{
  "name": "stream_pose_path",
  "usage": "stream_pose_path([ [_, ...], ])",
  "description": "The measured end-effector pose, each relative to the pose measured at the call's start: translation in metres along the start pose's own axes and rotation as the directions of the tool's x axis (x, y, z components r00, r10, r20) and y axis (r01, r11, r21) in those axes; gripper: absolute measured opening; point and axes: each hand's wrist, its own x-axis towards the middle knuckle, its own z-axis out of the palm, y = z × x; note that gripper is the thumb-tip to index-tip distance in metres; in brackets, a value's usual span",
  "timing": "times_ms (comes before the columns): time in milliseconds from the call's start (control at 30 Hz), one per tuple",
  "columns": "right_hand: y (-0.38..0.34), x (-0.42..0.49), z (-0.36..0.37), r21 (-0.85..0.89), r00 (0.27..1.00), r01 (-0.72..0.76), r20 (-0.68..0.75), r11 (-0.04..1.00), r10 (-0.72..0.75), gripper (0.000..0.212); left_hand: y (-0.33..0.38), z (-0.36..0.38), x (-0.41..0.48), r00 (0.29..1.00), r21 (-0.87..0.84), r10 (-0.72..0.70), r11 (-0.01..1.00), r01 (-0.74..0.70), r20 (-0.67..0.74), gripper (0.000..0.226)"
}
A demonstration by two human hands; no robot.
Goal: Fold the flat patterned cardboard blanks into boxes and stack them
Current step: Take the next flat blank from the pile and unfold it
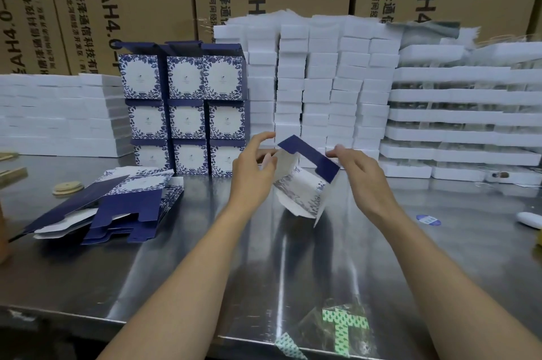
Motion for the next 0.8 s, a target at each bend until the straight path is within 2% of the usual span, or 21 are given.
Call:
stream_pose_path([
  [67,0.002,0.001,0.000,-0.066,0.999,-0.033,0.036,0.997,0.035,0.036,0.006,0.000,-0.001,1.000,-0.051,-0.018,0.999,0.019,0.024,0.046],
  [200,0.007,0.000,0.003,-0.158,0.991,-0.066,0.104,0.985,0.083,0.062,0.018,0.002,-0.002,0.994,-0.160,-0.013,0.987,0.030,0.107,0.047],
  [400,0.015,0.004,0.001,-0.217,0.996,-0.044,0.060,0.975,0.059,0.048,0.017,0.002,-0.009,0.966,-0.044,0.140,0.990,-0.133,0.219,0.047],
  [567,0.020,0.003,0.001,-0.416,1.000,0.005,0.007,0.909,-0.002,0.028,0.019,0.006,-0.014,0.929,0.168,0.315,0.922,-0.348,0.193,0.048],
  [667,0.022,0.002,0.003,-0.547,1.000,0.010,0.001,0.837,-0.011,0.015,0.021,0.009,-0.016,0.838,0.316,0.514,0.777,-0.545,0.182,0.042],
  [733,0.025,0.003,0.004,-0.592,0.999,-0.026,-0.030,0.806,0.010,0.010,0.023,0.011,-0.016,0.790,0.393,0.605,0.705,-0.590,0.100,0.037],
  [800,0.030,0.004,0.004,-0.577,0.994,-0.097,-0.090,0.811,0.055,0.008,0.025,0.011,-0.015,0.826,0.320,0.563,0.788,-0.525,-0.032,0.034],
])
